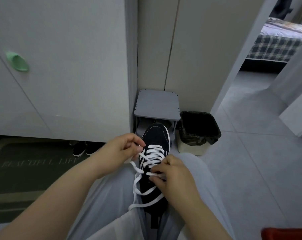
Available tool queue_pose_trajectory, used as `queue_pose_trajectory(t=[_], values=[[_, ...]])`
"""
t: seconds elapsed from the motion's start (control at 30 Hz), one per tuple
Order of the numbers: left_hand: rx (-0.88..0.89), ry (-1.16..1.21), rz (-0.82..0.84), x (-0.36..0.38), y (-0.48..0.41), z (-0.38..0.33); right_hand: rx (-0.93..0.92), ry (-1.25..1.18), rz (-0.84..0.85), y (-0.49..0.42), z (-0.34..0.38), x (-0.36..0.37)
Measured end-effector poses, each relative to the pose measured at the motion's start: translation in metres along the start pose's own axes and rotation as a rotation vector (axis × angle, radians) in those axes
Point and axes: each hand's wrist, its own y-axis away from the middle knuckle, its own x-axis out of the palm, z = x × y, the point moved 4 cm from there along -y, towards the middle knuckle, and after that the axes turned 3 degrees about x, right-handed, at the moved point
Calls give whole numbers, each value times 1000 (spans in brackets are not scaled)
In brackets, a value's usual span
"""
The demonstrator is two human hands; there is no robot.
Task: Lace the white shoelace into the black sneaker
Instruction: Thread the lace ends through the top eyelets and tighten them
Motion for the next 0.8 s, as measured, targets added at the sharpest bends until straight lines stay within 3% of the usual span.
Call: queue_pose_trajectory(t=[0.1, 0.17, 0.23, 0.37, 0.5, 0.7, 0.73, 0.8], values=[[-23, 166, 5, 6, 2, -4, -104, 121, -69, -3, 5, 1], [1, 164, -13, 7, 2, -4, -29, -4, -64, -5, -2, -5], [19, 154, -43, 7, 2, -2, 128, -265, -27, -1, -11, -20], [-26, 196, -26, 6, 7, 13, 399, -893, -131, 17, -32, -60], [-26, 48, -130, 10, 10, 33, 438, -1384, -222, 28, -50, -73], [110, -232, -195, 25, 16, 42, 458, -1473, -433, 30, -62, -84], [128, -269, -181, 28, 16, 44, 460, -1406, -452, 31, -63, -89], [138, -281, -161, 31, 17, 46, 454, -1028, -392, 33, -57, -92]])
